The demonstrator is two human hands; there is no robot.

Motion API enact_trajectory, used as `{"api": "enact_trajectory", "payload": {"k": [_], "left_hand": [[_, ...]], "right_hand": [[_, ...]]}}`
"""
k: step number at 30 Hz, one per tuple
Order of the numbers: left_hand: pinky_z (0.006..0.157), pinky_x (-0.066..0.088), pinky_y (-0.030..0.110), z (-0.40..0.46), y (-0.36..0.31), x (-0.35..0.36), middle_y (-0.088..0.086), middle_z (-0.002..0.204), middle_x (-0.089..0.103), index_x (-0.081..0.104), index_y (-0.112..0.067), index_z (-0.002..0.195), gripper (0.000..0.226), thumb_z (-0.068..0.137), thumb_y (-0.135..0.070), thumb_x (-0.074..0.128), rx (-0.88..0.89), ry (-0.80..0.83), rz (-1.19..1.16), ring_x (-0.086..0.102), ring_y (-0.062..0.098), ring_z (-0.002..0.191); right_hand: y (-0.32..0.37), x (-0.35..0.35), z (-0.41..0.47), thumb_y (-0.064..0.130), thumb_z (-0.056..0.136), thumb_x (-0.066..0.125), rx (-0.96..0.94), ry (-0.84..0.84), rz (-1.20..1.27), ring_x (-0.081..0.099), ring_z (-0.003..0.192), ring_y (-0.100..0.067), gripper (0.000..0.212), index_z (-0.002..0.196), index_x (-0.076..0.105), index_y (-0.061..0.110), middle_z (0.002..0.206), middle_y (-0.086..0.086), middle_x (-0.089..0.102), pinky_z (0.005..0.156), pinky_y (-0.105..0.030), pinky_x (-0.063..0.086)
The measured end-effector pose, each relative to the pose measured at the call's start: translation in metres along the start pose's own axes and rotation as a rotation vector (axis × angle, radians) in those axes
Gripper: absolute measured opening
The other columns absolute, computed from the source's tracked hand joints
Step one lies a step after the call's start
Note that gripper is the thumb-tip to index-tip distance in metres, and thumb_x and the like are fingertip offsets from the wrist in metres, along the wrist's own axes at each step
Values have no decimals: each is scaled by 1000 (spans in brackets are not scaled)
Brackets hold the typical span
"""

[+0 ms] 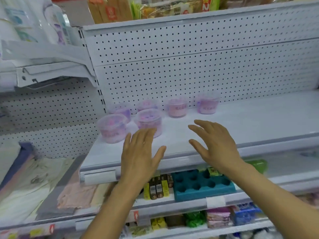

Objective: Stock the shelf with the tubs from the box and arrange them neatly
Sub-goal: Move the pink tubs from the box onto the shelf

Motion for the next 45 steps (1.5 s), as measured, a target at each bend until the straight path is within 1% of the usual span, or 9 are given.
{"api": "enact_trajectory", "payload": {"k": [4,15,21,24,30,34,39,42,45], "left_hand": [[104,28,29,-14,-71,27,-4,141,48,33,-27,144,62,91,-59,39,92,68,-126,42,15,125],[96,44,42,-47,-344,149,11,133,54,41,-13,141,68,89,-56,46,379,356,-299,53,31,116],[100,38,38,-94,-486,228,0,144,42,26,-24,147,69,91,-63,35,435,550,-387,41,22,127],[102,37,37,-116,-547,268,1,143,42,25,-24,147,67,92,-60,37,451,663,-444,39,22,129],[105,37,37,-155,-621,348,3,148,39,29,-18,147,65,93,-49,48,375,966,-570,37,20,133],[105,37,38,-167,-662,413,4,146,42,34,-16,145,63,93,-46,51,344,1163,-604,40,20,131],[95,41,28,-160,-731,498,2,134,53,41,-20,139,55,91,-44,55,292,1318,-662,52,17,119],[96,47,37,-153,-781,549,2,128,57,44,-19,136,55,90,-44,58,186,1427,-740,57,17,110],[87,45,30,-151,-825,597,0,122,61,49,-18,133,52,89,-45,57,66,1482,-786,57,14,103]], "right_hand": [[-44,-36,-62,34,88,62,106,-34,-63,57,115,-34,46,130,57,14,132,-11,57,93,-48,46],[-238,-158,-273,37,93,53,498,119,-229,52,115,-31,47,135,49,15,136,-9,50,74,-41,53],[-351,-214,-404,31,91,58,767,139,-210,56,109,-27,43,130,53,16,124,-5,56,72,-45,53],[-400,-228,-471,28,90,59,932,168,-169,55,109,-28,41,129,55,17,121,-6,57,81,-47,51],[-462,-212,-570,28,90,59,1188,287,-86,57,108,-30,42,131,53,16,124,-9,56,85,-36,44],[-505,-187,-619,25,89,61,1389,305,10,56,106,-34,45,132,52,12,125,-13,55,88,-41,47],[-570,-158,-662,23,88,64,1601,263,95,60,101,-31,48,132,51,11,124,-15,58,91,-40,47],[-619,-143,-674,26,87,64,1694,237,128,57,111,-31,53,134,47,11,128,-15,55,96,-41,45],[-662,-127,-685,34,83,68,1724,294,72,47,122,-31,67,138,40,11,132,-16,51,102,-43,40]]}}
Point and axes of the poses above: each hand's wrist, its own z-axis towards the middle knuckle, its own x-axis out of the palm, y = z × x, the point moved 4 cm from there along z, towards the middle knuckle
